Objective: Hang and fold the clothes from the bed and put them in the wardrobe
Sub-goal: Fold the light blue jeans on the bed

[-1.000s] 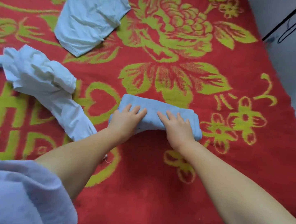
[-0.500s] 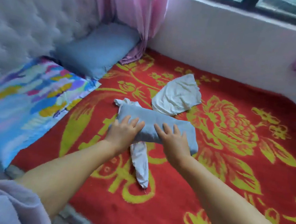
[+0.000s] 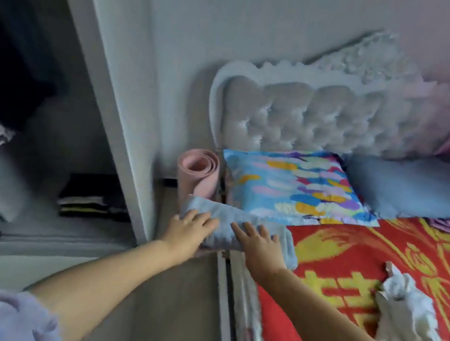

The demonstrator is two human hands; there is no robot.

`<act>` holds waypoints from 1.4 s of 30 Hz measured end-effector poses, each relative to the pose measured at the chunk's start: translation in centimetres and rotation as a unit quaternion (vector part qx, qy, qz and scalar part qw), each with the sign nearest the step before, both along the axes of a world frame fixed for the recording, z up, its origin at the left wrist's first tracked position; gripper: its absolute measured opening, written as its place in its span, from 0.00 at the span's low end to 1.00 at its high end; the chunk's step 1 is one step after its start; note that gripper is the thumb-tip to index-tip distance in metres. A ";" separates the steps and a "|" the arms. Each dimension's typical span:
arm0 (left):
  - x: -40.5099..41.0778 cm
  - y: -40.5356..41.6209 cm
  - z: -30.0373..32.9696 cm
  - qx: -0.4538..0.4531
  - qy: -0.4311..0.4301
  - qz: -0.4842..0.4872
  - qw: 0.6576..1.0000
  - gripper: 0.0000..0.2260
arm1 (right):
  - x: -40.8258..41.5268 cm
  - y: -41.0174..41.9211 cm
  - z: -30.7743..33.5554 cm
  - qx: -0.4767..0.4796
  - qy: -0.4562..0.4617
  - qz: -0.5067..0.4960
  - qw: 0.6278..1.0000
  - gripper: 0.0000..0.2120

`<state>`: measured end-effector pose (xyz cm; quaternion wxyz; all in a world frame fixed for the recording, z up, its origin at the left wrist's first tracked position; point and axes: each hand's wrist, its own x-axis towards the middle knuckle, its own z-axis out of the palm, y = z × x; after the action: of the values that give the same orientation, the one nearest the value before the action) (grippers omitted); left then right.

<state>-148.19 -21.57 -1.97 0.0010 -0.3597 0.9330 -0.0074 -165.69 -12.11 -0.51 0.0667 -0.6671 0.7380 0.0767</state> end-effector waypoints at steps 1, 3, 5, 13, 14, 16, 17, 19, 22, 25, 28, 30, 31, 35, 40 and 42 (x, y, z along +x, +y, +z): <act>3.4 -0.8 0.0 0.002 -0.010 0.024 1.000 0.25 | 2.9 -1.8 -0.1 0.006 -0.007 0.026 1.000 0.34; 10.1 -2.3 0.0 -0.019 -0.021 0.065 0.997 0.25 | 8.9 -5.2 -0.8 0.019 -0.014 0.069 0.997 0.34; 16.5 -3.8 -0.4 -0.008 -0.039 0.101 0.994 0.25 | 14.8 -8.0 -1.7 0.032 -0.026 0.101 0.994 0.34; 37.3 -10.5 -2.2 0.040 -0.069 0.203 0.976 0.26 | 34.9 -18.4 -3.9 0.054 -0.054 0.195 0.978 0.33; 38.9 -11.1 -2.0 0.027 -0.059 0.205 0.977 0.26 | 36.5 -19.5 -3.9 0.057 -0.059 0.202 0.976 0.33; 41.3 -12.5 -1.4 0.009 -0.056 0.199 0.978 0.27 | 38.9 -21.9 -4.2 0.061 -0.064 0.213 0.973 0.34; 42.2 -13.2 -1.4 0.003 -0.070 0.201 0.977 0.27 | 39.9 -23.2 -4.3 0.062 -0.065 0.217 0.972 0.34; 43.5 -15.4 -1.9 -0.012 -0.061 0.213 0.975 0.27 | 41.4 -25.7 -4.8 0.067 -0.063 0.224 0.970 0.34; 44.6 -19.2 -3.0 -0.021 -0.067 0.209 0.975 0.28 | 42.7 -29.8 -6.2 0.085 -0.063 0.228 0.968 0.35; 45.2 -24.6 -4.3 -0.007 -0.084 0.209 0.974 0.29 | 43.3 -35.1 -7.9 0.092 -0.072 0.222 0.968 0.35; 45.7 -31.1 -6.0 -0.002 -0.072 0.212 0.975 0.29 | 43.8 -41.6 -9.4 0.095 -0.079 0.229 0.966 0.34; 46.1 -35.7 -7.3 0.004 -0.073 0.212 0.975 0.28 | 44.2 -45.8 -10.7 0.103 -0.090 0.223 0.965 0.35; 46.2 -38.1 -7.8 0.008 -0.080 0.211 0.974 0.28 | 44.4 -48.1 -11.3 0.109 -0.092 0.218 0.966 0.36; 47.1 -46.9 -10.5 0.026 -0.096 0.212 0.972 0.29 | 45.6 -56.5 -14.5 0.148 -0.091 0.201 0.964 0.31; 48.2 -57.4 -17.7 0.124 -0.167 0.185 0.960 0.26 | 46.9 -65.3 -21.2 0.147 -0.048 0.205 0.967 0.31; 48.4 -61.6 -21.6 0.128 -0.172 0.177 0.960 0.26 | 47.1 -68.7 -24.3 0.155 -0.039 0.193 0.968 0.32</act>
<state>-99.80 -83.12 -23.57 0.2087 -0.5097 0.8331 0.0510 -118.61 -80.84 -24.79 0.1815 -0.7813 0.5710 0.1752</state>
